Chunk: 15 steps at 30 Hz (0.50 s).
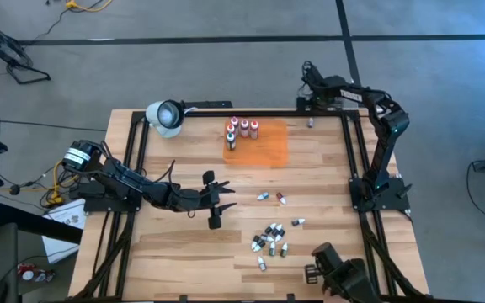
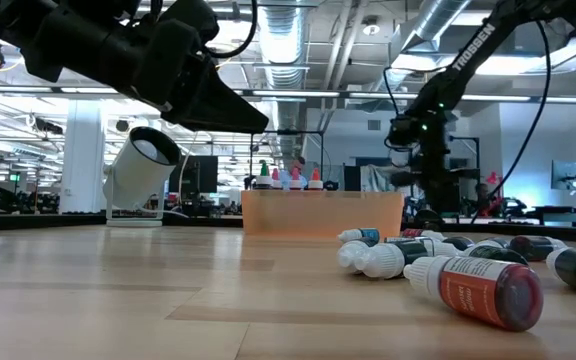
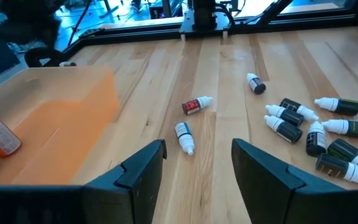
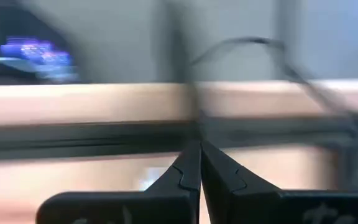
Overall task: Pick & Place food coloring
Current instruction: Put the black small food coloring bottle into the orange bin
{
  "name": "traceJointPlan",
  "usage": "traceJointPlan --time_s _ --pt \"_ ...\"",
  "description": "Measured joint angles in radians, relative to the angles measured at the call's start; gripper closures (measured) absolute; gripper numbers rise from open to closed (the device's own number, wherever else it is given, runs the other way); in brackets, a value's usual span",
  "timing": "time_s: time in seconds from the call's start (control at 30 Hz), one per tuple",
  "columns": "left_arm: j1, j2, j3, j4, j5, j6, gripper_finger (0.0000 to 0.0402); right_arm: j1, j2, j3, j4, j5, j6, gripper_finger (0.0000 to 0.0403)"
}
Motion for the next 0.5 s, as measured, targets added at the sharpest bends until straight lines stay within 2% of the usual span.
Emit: traceJointPlan --time_s 0.17,0.5 --pt "0.000 0.000 0.000 0.012 0.000 0.000 0.0216 0.017 0.002 -0.002 0.003 -0.141 -0.034 0.0365" --pt "0.000 0.000 0.000 0.013 0.006 -0.009 0.0216 0.017 0.002 -0.001 -0.079 -0.110 -0.034 0.0265"
